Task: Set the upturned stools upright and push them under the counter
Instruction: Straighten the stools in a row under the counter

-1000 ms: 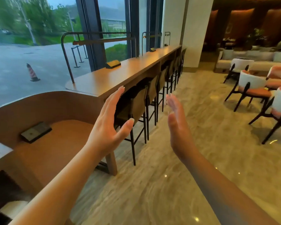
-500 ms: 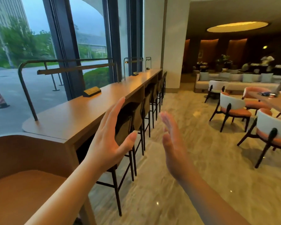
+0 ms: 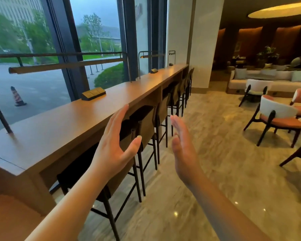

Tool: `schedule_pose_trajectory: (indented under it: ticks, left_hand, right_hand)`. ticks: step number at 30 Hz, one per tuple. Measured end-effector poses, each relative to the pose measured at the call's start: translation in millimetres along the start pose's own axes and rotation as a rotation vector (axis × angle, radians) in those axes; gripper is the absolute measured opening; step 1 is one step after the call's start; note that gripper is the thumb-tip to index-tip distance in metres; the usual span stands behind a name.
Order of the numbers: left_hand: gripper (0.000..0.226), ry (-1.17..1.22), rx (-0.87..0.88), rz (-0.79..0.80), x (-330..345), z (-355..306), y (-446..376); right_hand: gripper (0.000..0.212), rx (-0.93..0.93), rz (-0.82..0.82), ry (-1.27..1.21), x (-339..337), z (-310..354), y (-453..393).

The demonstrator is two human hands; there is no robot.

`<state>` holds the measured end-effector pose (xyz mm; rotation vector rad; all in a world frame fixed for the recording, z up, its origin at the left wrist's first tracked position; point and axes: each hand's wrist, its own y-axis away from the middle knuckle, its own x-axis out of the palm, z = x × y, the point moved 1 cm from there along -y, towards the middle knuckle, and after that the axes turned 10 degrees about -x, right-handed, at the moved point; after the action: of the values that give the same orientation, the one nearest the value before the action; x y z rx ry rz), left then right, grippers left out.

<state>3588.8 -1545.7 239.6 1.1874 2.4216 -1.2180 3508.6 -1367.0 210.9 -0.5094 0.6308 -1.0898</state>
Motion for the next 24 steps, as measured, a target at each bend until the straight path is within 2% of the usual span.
schedule_pose_trajectory:
  ticks: [5,9,15,24]
  left_hand:
    - [0.079,-0.053,-0.057,-0.007,69,13,-54]
    - [0.08,-0.102,-0.135,-0.011,107,45,-87]
    - [0.078,-0.119,-0.233,-0.053,156,118,-147]
    - [0.082,-0.162,-0.385,-0.089,197,233,-254]
  right_hand:
    - [0.08,0.023,0.056,-0.042,-34,-71,-63]
    - [0.082,0.061,0.114,-0.101,-32,-129,-92]
    - [0.085,0.089,0.226,-0.104,1,-222,-151]
    - [0.074,0.017,0.434,-0.044,78,-344,-273]
